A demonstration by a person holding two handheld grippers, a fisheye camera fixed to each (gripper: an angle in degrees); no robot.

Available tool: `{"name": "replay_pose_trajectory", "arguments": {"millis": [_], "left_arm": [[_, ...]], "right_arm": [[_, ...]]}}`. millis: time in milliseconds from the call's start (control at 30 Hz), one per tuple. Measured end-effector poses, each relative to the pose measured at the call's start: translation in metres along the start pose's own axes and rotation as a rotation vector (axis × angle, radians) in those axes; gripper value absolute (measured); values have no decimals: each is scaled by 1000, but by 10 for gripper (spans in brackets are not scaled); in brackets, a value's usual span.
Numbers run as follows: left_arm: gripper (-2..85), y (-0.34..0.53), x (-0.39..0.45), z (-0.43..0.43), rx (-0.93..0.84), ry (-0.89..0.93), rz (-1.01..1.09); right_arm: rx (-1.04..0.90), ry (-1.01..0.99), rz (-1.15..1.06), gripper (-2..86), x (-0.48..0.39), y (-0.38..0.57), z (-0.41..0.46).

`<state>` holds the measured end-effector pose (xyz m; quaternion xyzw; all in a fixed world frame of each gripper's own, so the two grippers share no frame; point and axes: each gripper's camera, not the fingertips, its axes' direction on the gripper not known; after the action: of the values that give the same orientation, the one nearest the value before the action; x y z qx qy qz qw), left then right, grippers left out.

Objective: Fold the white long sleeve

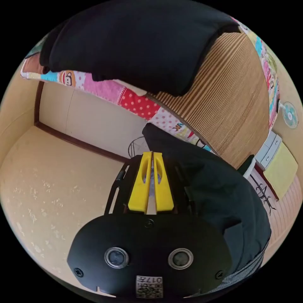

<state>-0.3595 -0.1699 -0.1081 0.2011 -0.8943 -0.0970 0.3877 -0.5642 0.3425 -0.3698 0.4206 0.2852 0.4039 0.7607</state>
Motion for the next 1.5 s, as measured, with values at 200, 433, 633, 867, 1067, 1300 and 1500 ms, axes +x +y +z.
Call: {"name": "replay_pose_trajectory", "arguments": {"millis": [200,433,633,867,1067,1300,1500], "left_arm": [[-5,35,31,52,-70,-32,-73],[-5,88,30,118,-78,30,-316],[-5,137,64,163,-18,91,-350],[-5,221,62,212,10,94,-485],[-5,305,49,242,-90,-20,-646],[-5,344,55,238,59,39,-746],[-5,326,78,241,44,-23,-671]], "right_arm": [[188,-326,101,3,36,18,-29],[294,-498,142,4,-2,9,-43],[274,-428,-5,5,-86,-33,-56],[74,85,-122,17,-187,-67,3],[50,552,-335,42,-302,-83,72],[70,1484,-742,46,-336,-38,180],[198,1214,-605,19,-288,-17,136]]}}
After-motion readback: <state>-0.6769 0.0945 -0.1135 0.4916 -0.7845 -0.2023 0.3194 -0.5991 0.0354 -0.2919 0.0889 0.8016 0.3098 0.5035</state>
